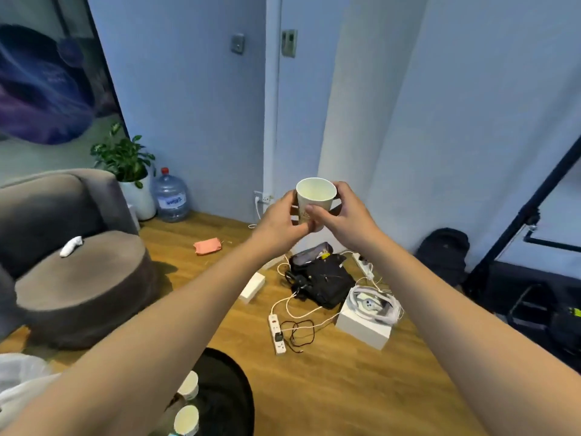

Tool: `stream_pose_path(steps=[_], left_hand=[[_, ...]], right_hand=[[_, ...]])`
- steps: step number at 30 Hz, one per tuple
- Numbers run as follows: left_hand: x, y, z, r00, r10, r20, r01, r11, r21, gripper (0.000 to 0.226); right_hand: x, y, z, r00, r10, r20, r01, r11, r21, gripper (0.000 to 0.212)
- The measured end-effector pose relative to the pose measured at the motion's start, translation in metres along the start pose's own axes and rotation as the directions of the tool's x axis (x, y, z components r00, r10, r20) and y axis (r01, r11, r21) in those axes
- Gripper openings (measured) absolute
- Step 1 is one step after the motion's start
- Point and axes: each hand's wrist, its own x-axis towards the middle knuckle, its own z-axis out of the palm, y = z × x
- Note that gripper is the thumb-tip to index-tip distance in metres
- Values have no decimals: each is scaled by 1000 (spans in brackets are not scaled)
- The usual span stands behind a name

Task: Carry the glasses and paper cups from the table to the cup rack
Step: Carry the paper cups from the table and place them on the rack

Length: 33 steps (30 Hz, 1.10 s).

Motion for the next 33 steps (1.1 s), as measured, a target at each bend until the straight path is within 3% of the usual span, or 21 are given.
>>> stream_pose_path(steps=[7,16,24,33], left_hand=[[22,71,42,984,146,98,-149,989,18,67],[17,150,130,920,289,265,-276,957,-87,76],[-52,255,256,806,441,394,-376,896,-236,77],[-176,389,391,603,629,491,-372,766,-524,68]], right_hand=[[-26,0,-79,983,71,-168,-74,997,-11,61],[-101,11,-171,911,156,-381,-196,978,-67,67],[-251,10,-284,793,205,-573,-327,938,-116,64],[-465,-12,-405,645,238,-726,-468,874,-129,58]])
